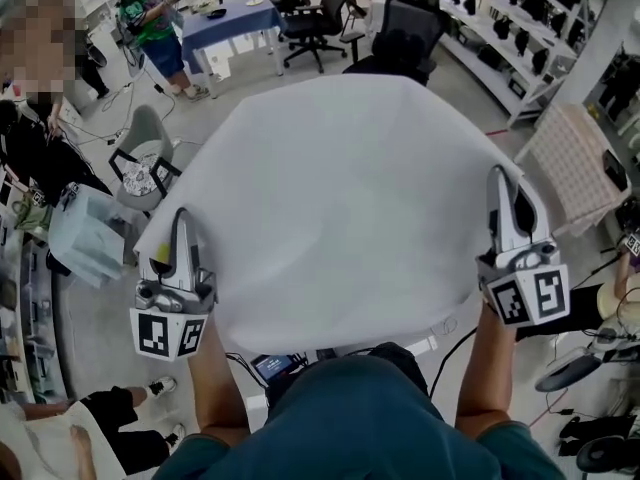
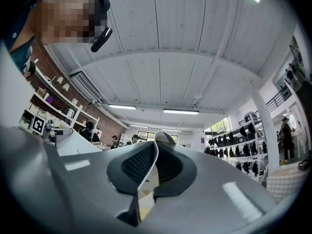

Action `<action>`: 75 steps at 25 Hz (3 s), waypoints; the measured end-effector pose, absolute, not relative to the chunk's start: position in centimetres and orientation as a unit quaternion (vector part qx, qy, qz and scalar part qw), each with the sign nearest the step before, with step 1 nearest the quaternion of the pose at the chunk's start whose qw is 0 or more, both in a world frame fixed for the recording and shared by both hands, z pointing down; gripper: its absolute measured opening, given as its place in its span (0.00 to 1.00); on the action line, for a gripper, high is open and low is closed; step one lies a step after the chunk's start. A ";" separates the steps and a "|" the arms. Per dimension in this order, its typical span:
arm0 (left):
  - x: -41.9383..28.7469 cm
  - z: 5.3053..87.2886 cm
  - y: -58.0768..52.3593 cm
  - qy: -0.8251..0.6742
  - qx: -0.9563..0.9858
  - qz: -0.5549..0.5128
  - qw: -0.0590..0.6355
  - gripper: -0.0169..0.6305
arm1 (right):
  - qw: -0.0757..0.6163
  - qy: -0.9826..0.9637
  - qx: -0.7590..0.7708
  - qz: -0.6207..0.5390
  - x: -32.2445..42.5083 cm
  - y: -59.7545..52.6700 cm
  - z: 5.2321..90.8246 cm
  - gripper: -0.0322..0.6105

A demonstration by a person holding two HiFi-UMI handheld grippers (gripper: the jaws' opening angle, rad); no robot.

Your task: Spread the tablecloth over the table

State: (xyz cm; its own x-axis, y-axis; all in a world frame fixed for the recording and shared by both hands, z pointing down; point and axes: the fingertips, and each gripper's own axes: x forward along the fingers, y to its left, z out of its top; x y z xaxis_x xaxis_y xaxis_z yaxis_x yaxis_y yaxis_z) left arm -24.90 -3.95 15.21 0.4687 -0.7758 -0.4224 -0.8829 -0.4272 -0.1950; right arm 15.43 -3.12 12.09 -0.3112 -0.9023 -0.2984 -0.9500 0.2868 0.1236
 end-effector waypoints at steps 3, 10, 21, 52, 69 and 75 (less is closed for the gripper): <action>-25.8 15.8 -5.1 0.494 -0.838 0.137 0.189 0.03 | 0.080 0.793 -0.588 0.138 14.4 -3.7 12.5 0.07; -27.8 16.9 -7.2 0.513 -0.829 0.143 0.169 0.03 | 0.059 0.802 -0.579 0.137 12.6 -7.5 12.8 0.07; -24.4 18.7 -10.3 0.525 -0.826 0.138 0.149 0.03 | 0.058 0.812 -0.567 0.125 16.3 -11.3 14.7 0.07; -23.0 27.1 -20.6 0.581 -0.804 0.106 0.074 0.03 | 0.025 0.833 -0.545 0.090 18.9 -25.4 23.8 0.07; -24.2 28.6 -26.2 0.605 -0.788 0.101 0.055 0.03 | 0.008 0.844 -0.532 0.062 18.4 -33.0 26.8 0.07; -23.7 32.3 -27.6 0.597 -0.798 0.076 0.027 0.03 | 0.005 0.836 -0.548 0.030 19.1 -33.9 31.1 0.07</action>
State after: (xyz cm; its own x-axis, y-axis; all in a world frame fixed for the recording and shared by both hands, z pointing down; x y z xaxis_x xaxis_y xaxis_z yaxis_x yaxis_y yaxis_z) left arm -23.72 -27.62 32.26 0.2758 -0.9491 -0.1523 -0.9571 -0.2858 0.0479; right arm 19.12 -33.94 31.08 -0.3988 -0.9161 -0.0419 -0.9167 0.3970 0.0452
